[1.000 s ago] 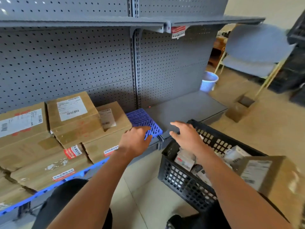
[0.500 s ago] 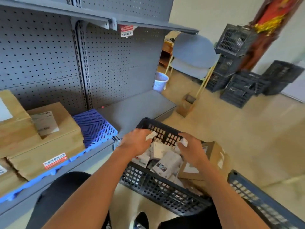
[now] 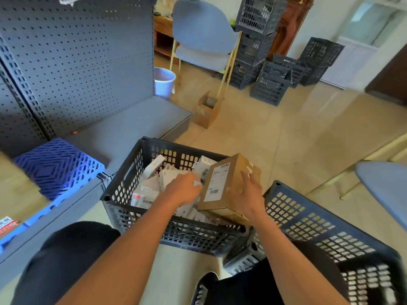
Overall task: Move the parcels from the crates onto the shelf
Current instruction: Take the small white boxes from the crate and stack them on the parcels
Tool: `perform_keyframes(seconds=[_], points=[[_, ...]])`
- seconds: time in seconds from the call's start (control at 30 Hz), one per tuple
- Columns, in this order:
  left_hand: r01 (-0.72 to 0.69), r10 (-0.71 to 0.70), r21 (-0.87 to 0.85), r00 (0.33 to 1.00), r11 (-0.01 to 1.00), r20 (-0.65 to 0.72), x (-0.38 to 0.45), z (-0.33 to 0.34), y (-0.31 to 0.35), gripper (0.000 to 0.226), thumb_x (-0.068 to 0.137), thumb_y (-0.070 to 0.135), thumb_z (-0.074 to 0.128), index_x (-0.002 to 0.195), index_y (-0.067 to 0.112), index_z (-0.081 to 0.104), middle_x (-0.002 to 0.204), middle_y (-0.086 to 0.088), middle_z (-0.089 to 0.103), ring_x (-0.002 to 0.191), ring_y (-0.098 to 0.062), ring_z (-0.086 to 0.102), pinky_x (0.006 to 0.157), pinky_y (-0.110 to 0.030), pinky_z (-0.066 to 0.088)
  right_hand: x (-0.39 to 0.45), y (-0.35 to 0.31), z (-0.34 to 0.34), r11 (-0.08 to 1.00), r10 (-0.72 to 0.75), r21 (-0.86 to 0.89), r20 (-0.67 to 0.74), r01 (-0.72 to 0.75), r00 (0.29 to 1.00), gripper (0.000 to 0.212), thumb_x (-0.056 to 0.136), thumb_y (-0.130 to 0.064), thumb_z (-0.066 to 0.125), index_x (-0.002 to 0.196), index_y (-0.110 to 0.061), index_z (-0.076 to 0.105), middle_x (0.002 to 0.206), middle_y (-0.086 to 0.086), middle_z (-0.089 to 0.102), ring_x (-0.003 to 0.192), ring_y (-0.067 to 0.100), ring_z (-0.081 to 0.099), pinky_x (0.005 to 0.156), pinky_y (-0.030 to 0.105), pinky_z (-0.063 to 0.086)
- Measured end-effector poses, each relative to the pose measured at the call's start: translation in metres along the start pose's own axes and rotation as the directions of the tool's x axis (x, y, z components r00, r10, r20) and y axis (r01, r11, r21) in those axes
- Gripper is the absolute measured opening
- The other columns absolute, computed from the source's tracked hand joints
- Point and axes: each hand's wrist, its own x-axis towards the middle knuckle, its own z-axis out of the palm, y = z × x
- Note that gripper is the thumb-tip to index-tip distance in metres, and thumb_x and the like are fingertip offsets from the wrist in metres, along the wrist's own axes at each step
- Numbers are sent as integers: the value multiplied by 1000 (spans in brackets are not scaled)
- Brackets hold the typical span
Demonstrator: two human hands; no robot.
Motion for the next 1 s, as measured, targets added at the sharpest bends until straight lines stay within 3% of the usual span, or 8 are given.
perform_keyframes(seconds=[0.07,0.2,0.33,0.5,0.63,0.73,0.87,1.0], points=[[13,-12,-9,998,1000,61,6,14,4,36,102,29,48,137,24,58,134,-6,60,120,-28,55,90,-35,45,-4,9,9,999,52,-6,46,-52,998,83,92,-58,61,158,-32,18,168,2,10,152,37,12,114,62,30],[18,-17,-6,990,1000,139,19,36,11,33,101,27,49,130,22,65,126,-7,65,101,-22,59,78,-32,49,-8,24,27,991,105,75,94,-113,990,97,82,-75,57,157,-38,8,167,-3,6,149,38,9,117,64,27],[25,-25,5,988,1000,151,26,46,16,40,100,29,48,138,24,59,132,-6,62,110,-25,61,90,-38,55,-8,31,32,984,106,130,119,-122,987,105,73,-82,51,157,-42,2,164,-6,7,147,40,13,116,63,30],[33,-33,-1,987,999,160,29,47,12,41,100,31,49,139,25,59,135,-5,62,112,-24,61,90,-38,54,-3,29,28,962,125,237,51,-133,991,98,70,-77,50,156,-40,19,156,-5,27,138,32,31,107,60,42],[29,-24,-52,996,998,90,24,39,13,40,103,28,51,142,22,55,138,-6,58,121,-27,57,95,-40,51,-7,27,16,878,82,476,-51,-48,995,67,87,-54,59,148,-36,39,135,-7,48,119,20,53,93,43,54],[7,-9,-100,1000,995,-14,21,30,10,46,103,25,53,149,21,45,146,-5,54,129,-26,53,100,-41,47,-10,20,7,797,68,603,-82,-5,994,53,89,-50,59,139,-49,42,123,-11,56,111,16,61,89,41,58],[98,-141,-270,979,958,-145,19,17,6,65,102,37,56,159,22,27,161,-6,36,145,-30,36,115,-50,36,-10,11,1,685,54,728,-63,8,997,60,98,-44,58,154,-37,35,134,-17,50,119,14,58,99,40,55],[122,-212,-455,965,882,-152,15,2,1,70,97,54,56,157,29,29,157,-1,42,142,-30,42,114,-57,37,-13,5,-3,638,16,770,-46,25,999,59,103,-38,54,158,-34,32,144,-14,48,123,11,53,85,16,49]])
